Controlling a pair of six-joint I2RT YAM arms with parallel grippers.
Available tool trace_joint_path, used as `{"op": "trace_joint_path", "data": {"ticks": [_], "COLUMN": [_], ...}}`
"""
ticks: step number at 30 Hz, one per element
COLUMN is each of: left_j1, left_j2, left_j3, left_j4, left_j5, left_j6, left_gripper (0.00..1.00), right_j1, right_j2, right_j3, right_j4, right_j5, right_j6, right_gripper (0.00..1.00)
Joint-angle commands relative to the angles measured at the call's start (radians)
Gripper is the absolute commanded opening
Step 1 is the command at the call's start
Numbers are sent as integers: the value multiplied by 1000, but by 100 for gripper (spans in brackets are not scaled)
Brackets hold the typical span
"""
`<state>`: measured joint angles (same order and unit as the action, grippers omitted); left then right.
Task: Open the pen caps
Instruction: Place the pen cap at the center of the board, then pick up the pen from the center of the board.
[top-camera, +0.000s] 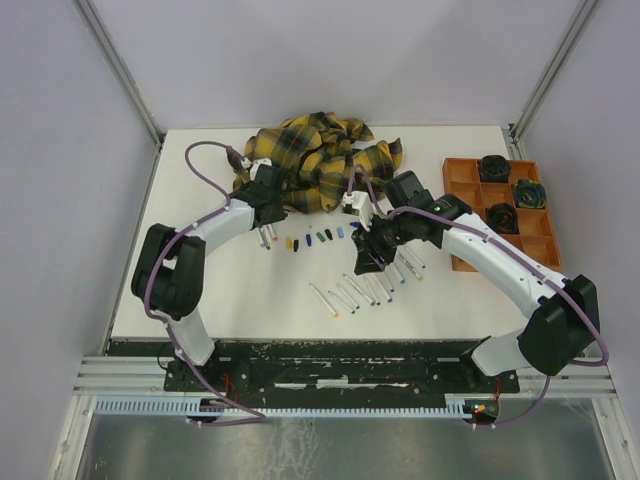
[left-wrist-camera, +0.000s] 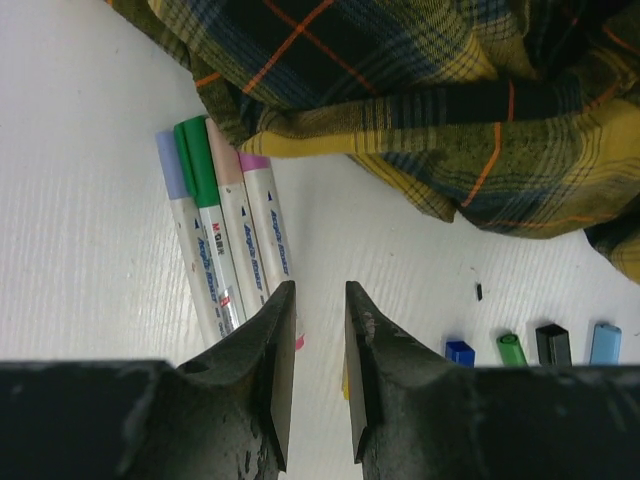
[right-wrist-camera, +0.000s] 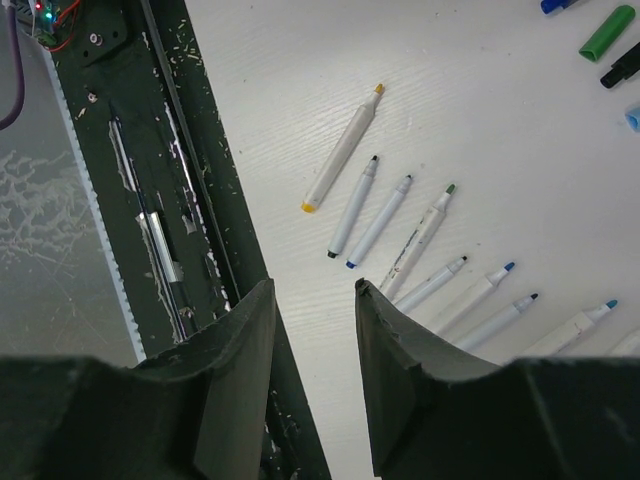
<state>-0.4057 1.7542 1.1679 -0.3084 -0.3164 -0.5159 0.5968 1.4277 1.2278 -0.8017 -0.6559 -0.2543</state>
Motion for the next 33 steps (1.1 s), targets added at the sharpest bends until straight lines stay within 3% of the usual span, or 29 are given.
{"op": "trace_joint_path", "data": {"ticks": [1, 33], "left_j1": [9, 26], "left_j2": [47, 150], "left_j3": [59, 44], "left_j4": [-13, -41], "left_j5": [-23, -46], "left_j6": [28, -1], "left_gripper": [32, 28], "right_j1": [-6, -10], "right_j2": [-33, -26], "right_j3": [-1, -1], "right_j4": [36, 35], "right_j5": [-29, -37], "right_j6": [-2, 0], "right_gripper": [45, 45]}}
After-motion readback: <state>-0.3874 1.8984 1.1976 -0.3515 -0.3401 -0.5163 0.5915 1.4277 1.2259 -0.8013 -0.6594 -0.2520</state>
